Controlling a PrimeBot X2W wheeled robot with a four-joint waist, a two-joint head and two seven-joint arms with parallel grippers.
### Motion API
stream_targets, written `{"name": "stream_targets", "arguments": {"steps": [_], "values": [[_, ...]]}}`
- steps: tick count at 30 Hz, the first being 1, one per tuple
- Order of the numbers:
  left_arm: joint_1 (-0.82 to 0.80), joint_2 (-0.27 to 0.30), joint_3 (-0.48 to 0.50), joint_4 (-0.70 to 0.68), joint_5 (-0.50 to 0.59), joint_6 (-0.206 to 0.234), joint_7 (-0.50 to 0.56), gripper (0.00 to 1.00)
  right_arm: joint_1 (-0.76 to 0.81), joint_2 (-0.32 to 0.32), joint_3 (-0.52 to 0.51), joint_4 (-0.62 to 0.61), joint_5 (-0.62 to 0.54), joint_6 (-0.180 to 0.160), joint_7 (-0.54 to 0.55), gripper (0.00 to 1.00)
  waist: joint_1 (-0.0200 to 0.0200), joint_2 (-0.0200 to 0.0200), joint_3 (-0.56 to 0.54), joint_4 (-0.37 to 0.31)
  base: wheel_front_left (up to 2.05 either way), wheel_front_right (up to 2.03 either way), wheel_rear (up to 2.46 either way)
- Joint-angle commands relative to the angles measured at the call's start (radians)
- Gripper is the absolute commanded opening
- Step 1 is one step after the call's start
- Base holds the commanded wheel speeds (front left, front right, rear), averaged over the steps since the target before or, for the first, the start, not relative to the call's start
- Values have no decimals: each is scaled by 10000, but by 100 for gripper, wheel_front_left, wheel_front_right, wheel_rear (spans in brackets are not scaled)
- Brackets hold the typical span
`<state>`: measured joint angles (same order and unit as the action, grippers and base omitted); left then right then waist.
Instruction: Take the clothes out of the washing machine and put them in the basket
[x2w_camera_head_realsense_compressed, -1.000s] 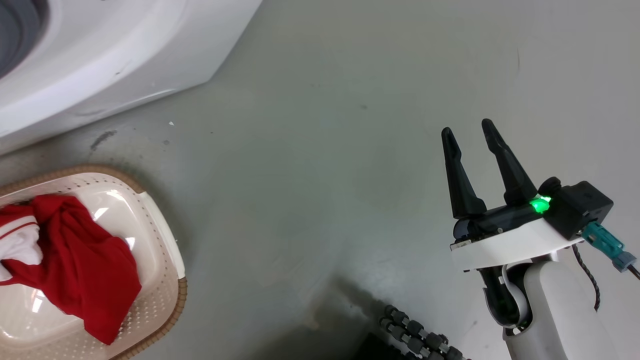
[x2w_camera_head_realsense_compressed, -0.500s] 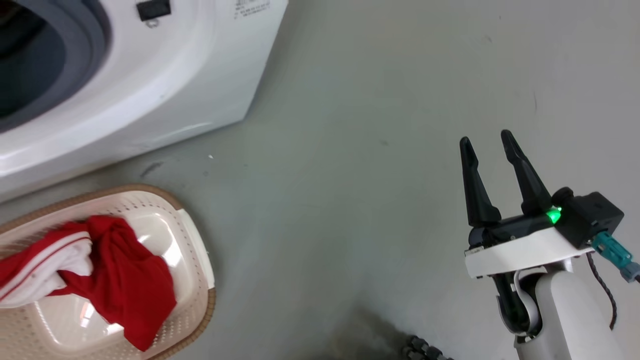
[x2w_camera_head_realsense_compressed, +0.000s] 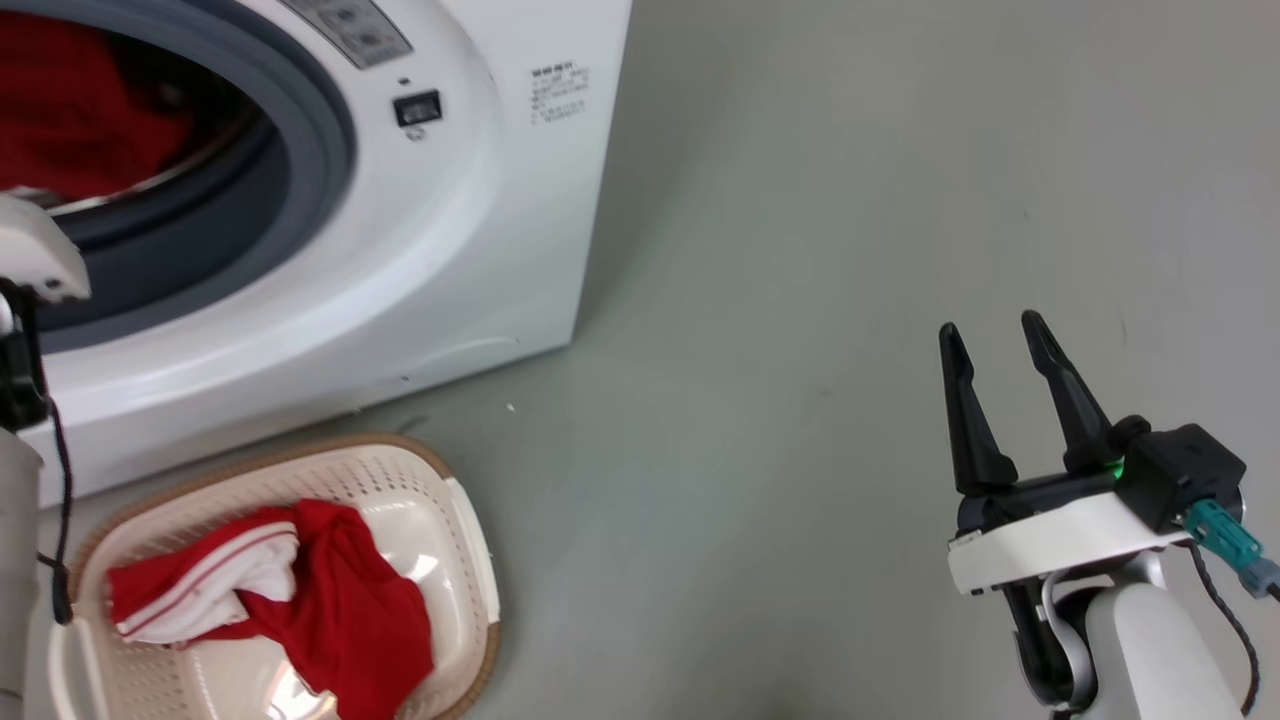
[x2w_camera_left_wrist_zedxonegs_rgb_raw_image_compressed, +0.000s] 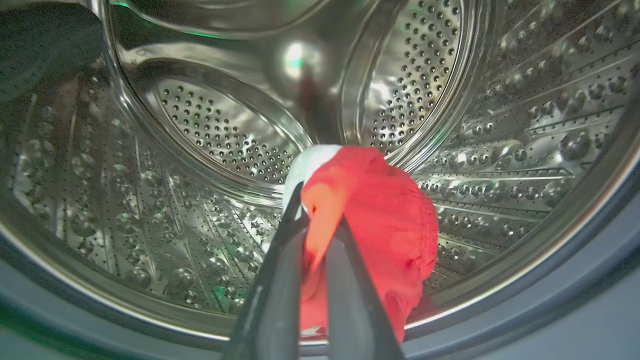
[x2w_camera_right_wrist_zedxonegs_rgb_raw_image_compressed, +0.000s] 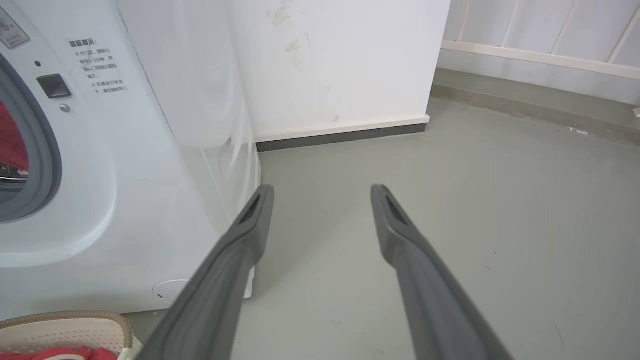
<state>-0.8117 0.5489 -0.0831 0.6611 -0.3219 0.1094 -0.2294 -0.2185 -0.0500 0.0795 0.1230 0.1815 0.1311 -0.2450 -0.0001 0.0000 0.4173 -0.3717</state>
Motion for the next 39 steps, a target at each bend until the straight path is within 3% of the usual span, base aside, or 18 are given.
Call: {"name": "stream_targets", "arguments": {"steps": [1,13,24,33,39], "values": [[245,-67,-10,-134,-65,-30,-46,0,164,-4,-57,-89,-103,-7,72,100,1,0,-519,305,0,0,0],[2504,-496,66,-2065,-659,154,308,0,1059,-4,-463,-691,-318,-7,696,100,1,0,-2084,1114,0,0,0],[4902,-707,-448,-5396,-496,661,1119,0,1942,-4,-679,-1451,-832,-7,1402,100,1,0,-3185,2181,0,0,0],[6642,-1176,-1268,-7624,-349,1089,1692,0,2460,-2,-647,-2091,-1207,-7,1976,100,1,0,-3668,2869,0,0,0],[7313,-1823,-1925,-7739,-613,1110,1938,0,2553,-2,-590,-2430,-1319,-7,2266,100,1,0,-3398,3310,0,0,0]]}}
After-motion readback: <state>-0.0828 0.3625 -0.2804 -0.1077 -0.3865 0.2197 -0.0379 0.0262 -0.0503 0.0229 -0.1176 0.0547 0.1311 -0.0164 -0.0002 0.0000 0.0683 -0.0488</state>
